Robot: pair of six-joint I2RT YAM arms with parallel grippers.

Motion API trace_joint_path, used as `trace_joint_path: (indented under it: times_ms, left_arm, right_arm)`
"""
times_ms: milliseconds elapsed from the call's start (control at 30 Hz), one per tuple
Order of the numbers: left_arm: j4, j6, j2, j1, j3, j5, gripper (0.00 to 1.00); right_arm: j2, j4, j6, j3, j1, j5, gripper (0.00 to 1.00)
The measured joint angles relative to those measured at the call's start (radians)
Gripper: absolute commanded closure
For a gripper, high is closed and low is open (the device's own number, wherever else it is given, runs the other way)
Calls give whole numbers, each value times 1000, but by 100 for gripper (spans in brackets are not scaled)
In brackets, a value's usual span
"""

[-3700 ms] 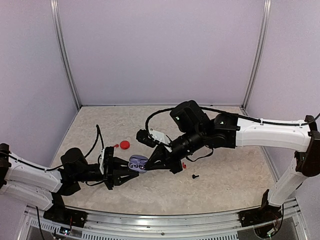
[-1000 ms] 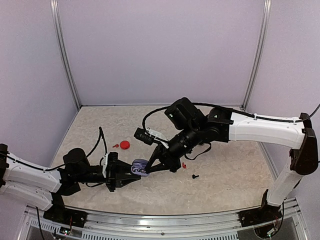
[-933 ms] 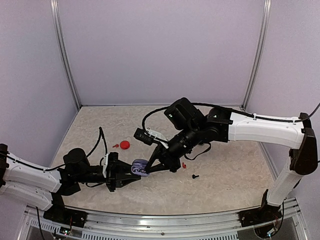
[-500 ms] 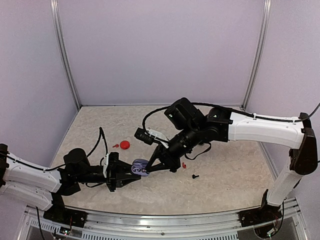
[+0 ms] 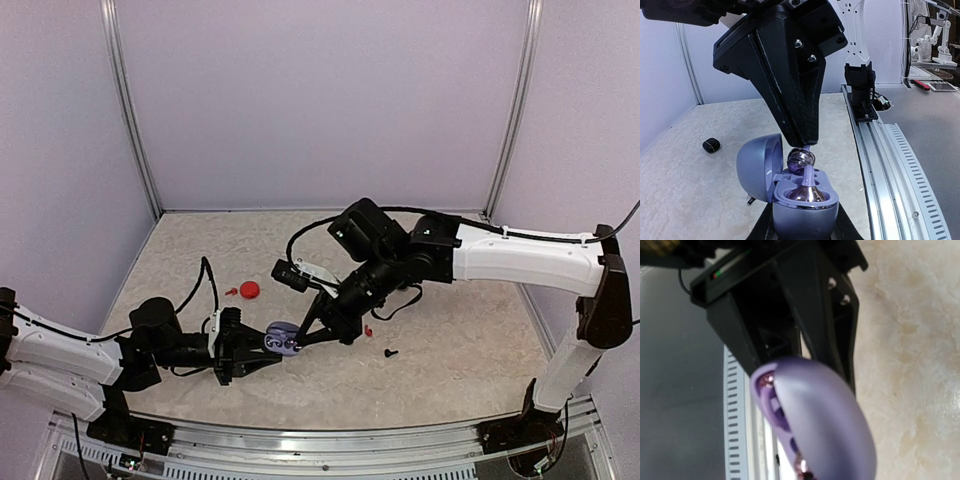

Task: Insert the wireless bluetooth earbuds into the charging case
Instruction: Insert the right earbud into the right side groove of the charging case.

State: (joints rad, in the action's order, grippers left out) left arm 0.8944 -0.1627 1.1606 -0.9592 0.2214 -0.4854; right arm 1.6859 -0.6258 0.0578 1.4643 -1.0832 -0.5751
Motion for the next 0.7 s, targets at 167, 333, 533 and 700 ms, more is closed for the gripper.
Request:
trace_joint_path:
  times_ms: [167,333,533,700]
  left_arm:
    - [-14,-1,0,-2,0,0,100]
    - [-13,-1,2,-4,0,0,100]
    - [-13,-1,4,-4,0,5,100]
    - [-14,-1,5,-4,0,12,100]
  right_arm:
    - [16,-20,-1,12,0,-5,100]
    - [24,-34,-8,27,0,-17,100]
    - [35,-43,-20,32,0,-29,100]
    - [52,-73,-31,59,-6,-23,100]
